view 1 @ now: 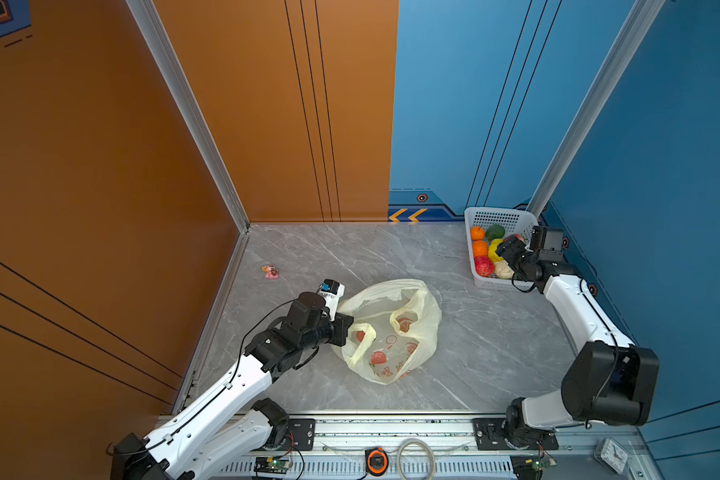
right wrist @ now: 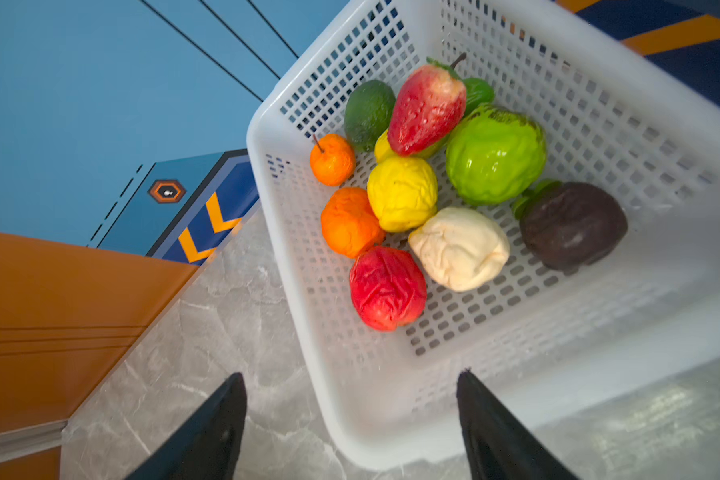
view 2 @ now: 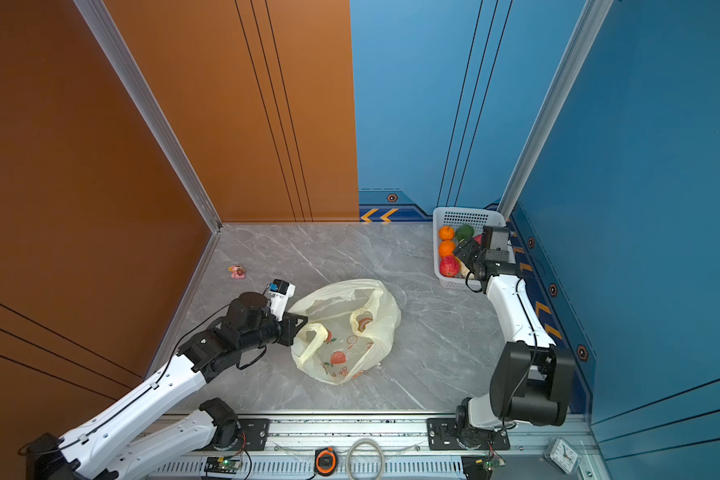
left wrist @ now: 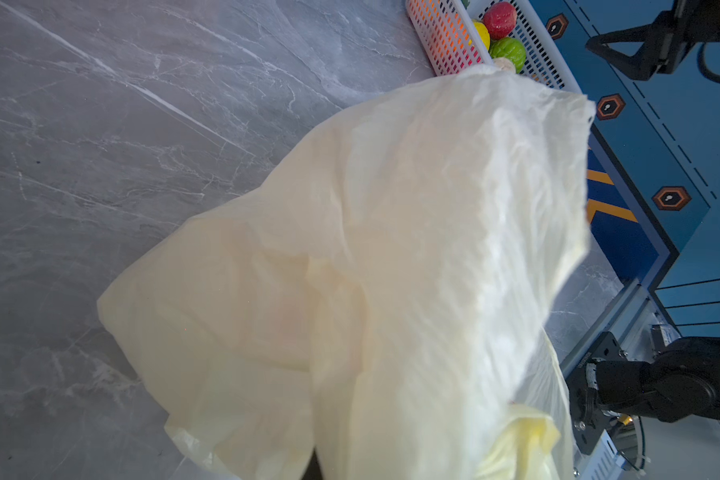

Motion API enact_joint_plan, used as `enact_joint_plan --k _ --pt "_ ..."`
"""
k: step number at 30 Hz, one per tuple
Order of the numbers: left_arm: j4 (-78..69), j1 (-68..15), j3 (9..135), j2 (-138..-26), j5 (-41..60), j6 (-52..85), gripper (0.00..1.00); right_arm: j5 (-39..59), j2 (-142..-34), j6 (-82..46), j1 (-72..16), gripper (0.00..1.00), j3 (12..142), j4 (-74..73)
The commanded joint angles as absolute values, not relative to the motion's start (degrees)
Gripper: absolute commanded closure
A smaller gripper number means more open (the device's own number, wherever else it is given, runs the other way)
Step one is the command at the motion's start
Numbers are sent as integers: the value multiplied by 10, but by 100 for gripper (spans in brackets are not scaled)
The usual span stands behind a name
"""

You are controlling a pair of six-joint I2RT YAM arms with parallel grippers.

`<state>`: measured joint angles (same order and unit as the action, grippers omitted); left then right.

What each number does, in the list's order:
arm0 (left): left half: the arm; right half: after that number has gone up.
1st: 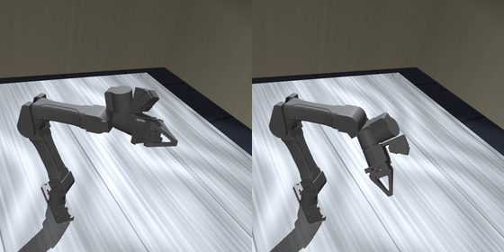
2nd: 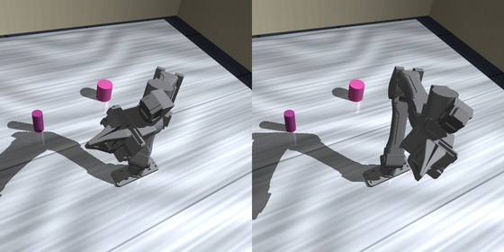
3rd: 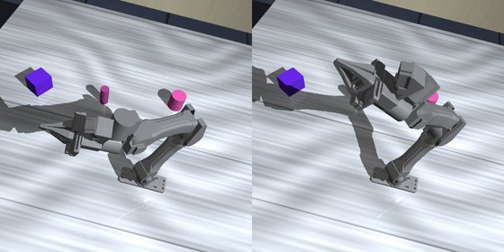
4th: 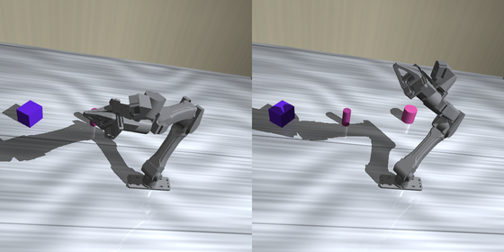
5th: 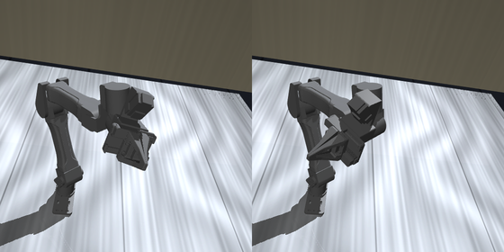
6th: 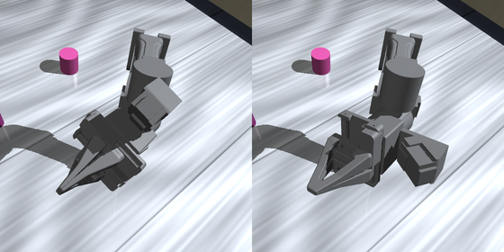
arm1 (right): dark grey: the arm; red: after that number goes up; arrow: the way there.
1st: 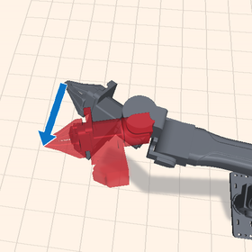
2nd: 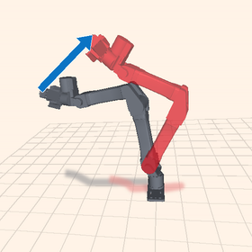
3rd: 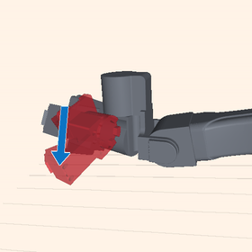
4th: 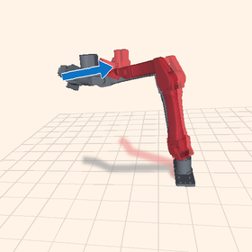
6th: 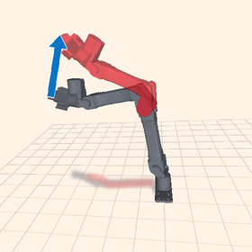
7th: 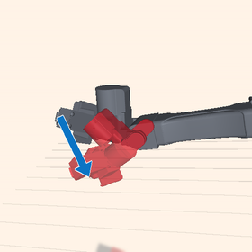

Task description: Untie the knot of the plastic bag and take out the fruit

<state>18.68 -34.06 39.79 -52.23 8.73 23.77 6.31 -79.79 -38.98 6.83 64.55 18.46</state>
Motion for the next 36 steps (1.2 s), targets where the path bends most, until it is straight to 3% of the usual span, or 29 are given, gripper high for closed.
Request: enact_joint_plan --k 1,13,21,23,25,31,36 --pt "125 -332 411 -556 78 215 100 75 -716 -401 43 20 591 249" --pt "-21 -284 543 -773 137 166 100 35 -449 -463 -77 19 467 411" --pt "-11 -271 640 -894 173 141 100 37 -391 -479 -90 19 453 456" --pt "0 -270 648 -906 175 136 95 38 -389 -476 -91 19 458 461" --pt "8 -269 652 -910 176 135 84 39 -389 -471 -91 19 463 464" --pt "37 -271 656 -885 190 134 36 40 -391 -464 -91 18 470 465" --pt "62 -280 640 -841 190 144 15 40 -396 -451 -91 17 475 464"
